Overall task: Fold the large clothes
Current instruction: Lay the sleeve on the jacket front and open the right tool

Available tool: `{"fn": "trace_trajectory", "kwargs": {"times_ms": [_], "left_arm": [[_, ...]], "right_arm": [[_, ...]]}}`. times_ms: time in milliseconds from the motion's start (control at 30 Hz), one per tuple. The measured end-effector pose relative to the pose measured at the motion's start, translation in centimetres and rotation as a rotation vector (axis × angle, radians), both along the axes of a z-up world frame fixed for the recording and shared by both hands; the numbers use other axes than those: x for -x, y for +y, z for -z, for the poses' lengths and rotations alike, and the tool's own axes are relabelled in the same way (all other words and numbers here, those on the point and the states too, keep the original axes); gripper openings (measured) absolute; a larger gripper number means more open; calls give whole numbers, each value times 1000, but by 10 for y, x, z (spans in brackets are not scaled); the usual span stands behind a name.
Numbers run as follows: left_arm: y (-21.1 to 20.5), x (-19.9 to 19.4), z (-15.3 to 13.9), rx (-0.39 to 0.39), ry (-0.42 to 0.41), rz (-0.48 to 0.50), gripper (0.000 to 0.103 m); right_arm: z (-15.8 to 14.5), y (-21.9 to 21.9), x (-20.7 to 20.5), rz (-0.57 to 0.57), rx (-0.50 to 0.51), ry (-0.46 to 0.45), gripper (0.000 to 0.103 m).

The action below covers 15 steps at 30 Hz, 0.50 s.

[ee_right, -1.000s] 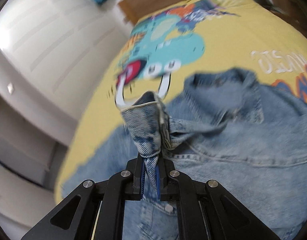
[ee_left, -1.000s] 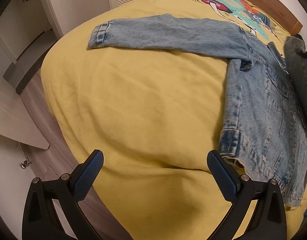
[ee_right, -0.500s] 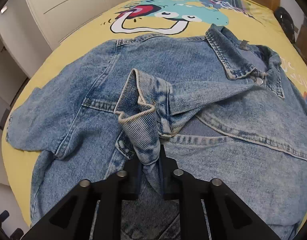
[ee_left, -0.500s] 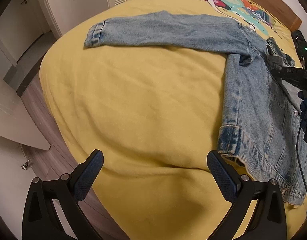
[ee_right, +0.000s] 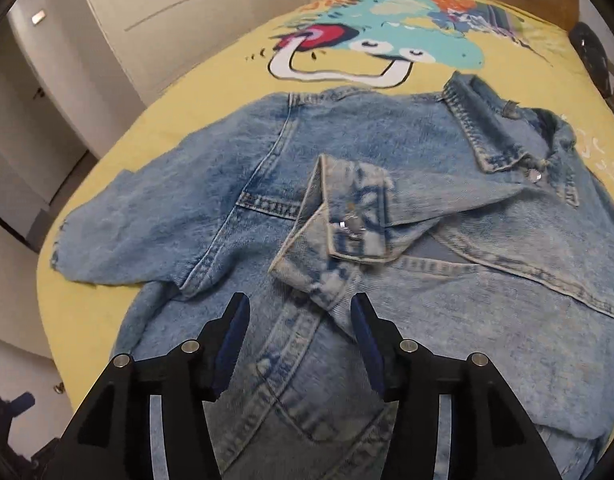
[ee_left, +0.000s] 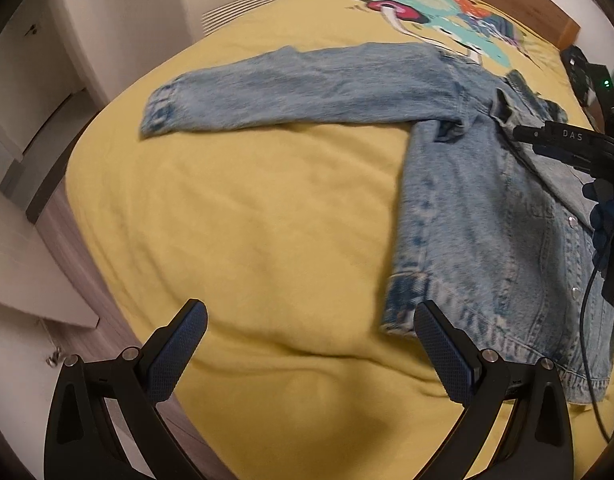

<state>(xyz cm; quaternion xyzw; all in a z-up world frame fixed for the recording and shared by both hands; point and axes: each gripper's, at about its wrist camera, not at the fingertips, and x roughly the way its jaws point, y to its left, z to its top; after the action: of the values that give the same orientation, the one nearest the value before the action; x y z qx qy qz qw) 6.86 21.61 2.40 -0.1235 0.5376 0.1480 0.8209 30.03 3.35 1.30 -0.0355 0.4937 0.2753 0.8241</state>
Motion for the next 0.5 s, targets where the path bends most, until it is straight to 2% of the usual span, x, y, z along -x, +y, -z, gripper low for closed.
{"fn": "trace_trajectory", "kwargs": {"times_ms": [167, 367, 500], "left_arm": [[-24, -30, 0, -30, 5, 75, 102], [-69, -85, -2, -56, -32, 199, 102], [-108, -134, 1, -60, -57, 289, 102]], "right_arm": [[-11, -59, -3, 97, -19, -44, 54], [1, -152, -15, 272, 76, -62, 54], [8, -192, -14, 321, 127, -72, 54]]}}
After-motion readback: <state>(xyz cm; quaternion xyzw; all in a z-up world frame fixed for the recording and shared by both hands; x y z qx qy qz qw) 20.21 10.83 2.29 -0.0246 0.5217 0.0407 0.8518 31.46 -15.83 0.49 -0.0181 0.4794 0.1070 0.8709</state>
